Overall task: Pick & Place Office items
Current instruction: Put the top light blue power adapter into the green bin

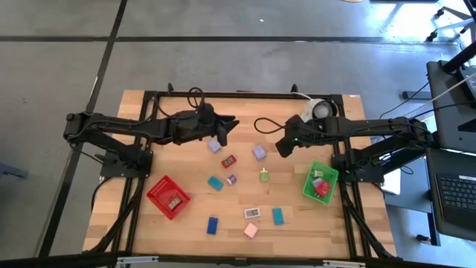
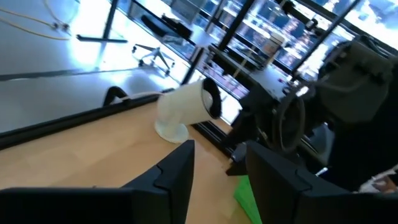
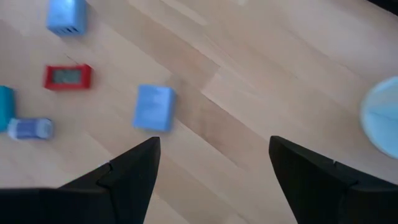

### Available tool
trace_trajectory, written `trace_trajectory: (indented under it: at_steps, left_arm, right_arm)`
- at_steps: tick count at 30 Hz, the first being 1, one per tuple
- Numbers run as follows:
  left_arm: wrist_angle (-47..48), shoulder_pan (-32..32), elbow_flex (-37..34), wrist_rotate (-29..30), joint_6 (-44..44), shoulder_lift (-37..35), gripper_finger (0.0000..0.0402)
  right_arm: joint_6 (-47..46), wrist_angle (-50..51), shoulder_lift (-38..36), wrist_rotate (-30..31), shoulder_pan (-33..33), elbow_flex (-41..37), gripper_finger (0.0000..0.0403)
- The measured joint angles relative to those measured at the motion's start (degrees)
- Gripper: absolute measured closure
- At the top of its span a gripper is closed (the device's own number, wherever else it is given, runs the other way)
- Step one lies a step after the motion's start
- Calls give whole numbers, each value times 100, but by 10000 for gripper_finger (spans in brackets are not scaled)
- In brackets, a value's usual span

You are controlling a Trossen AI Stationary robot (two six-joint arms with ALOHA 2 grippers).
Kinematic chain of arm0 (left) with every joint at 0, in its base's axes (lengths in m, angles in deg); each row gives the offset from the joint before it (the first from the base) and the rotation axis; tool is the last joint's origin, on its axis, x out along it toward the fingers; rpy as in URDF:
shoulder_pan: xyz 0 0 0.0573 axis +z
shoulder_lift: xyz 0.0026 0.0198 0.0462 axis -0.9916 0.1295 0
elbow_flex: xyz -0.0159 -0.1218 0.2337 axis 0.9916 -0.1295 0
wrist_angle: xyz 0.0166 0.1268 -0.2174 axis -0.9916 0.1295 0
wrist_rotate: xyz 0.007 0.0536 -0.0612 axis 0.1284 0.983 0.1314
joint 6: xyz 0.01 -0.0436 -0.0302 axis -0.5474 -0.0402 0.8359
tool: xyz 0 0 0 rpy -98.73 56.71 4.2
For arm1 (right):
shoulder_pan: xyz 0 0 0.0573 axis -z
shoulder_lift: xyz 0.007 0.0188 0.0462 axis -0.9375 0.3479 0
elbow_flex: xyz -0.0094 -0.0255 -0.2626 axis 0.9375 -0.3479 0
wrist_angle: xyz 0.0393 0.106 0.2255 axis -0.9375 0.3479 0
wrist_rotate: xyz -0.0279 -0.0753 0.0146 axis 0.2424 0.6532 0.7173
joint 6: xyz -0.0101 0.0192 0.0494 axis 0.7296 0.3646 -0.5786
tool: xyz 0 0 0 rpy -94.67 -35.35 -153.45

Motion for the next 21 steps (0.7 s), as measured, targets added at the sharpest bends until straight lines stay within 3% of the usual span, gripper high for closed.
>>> trace_trajectory:
  at_steps: [10, 21]
  left_arm:
    - [-302, 0, 0, -774, 0, 2, 192]
    - [-886, -61, 0, -1928, 160, 4, 186]
  right_arm:
    - [17, -1210, 827, -408, -2, 0, 99]
    - [-56, -1945, 2302, -899, 0, 0, 99]
